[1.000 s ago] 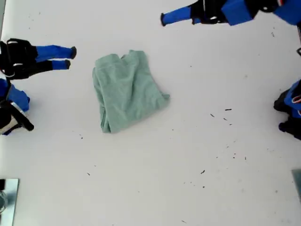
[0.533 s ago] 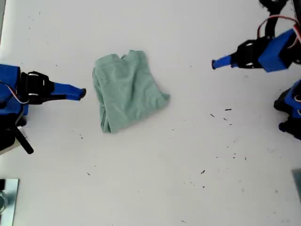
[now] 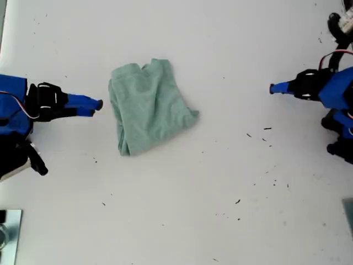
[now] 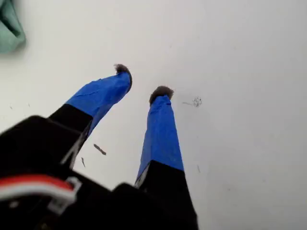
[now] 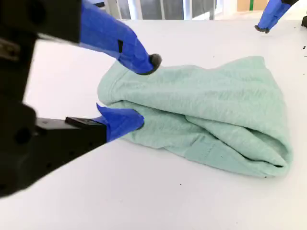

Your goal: Fold t shirt

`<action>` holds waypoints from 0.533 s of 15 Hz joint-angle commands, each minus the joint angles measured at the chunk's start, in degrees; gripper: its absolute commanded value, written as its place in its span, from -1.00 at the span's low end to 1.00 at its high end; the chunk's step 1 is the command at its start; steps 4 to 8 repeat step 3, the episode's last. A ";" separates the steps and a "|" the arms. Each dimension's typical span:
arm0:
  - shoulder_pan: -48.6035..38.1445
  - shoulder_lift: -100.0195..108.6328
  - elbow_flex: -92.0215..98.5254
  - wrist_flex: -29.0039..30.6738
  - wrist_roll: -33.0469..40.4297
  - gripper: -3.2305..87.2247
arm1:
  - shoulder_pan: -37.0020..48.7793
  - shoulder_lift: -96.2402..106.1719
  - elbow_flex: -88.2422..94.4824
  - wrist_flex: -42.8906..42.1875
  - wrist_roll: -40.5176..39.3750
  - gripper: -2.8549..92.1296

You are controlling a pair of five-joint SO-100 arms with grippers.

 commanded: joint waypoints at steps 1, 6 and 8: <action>-1.05 0.44 0.62 0.00 0.53 -0.60 | 0.97 1.14 3.96 0.18 -3.96 -0.71; -0.97 0.44 0.62 0.00 0.53 -0.60 | 0.97 1.14 3.96 0.18 -3.96 -0.71; -0.97 0.44 0.62 0.00 0.53 -0.60 | 0.97 1.14 3.96 0.18 -3.96 -0.71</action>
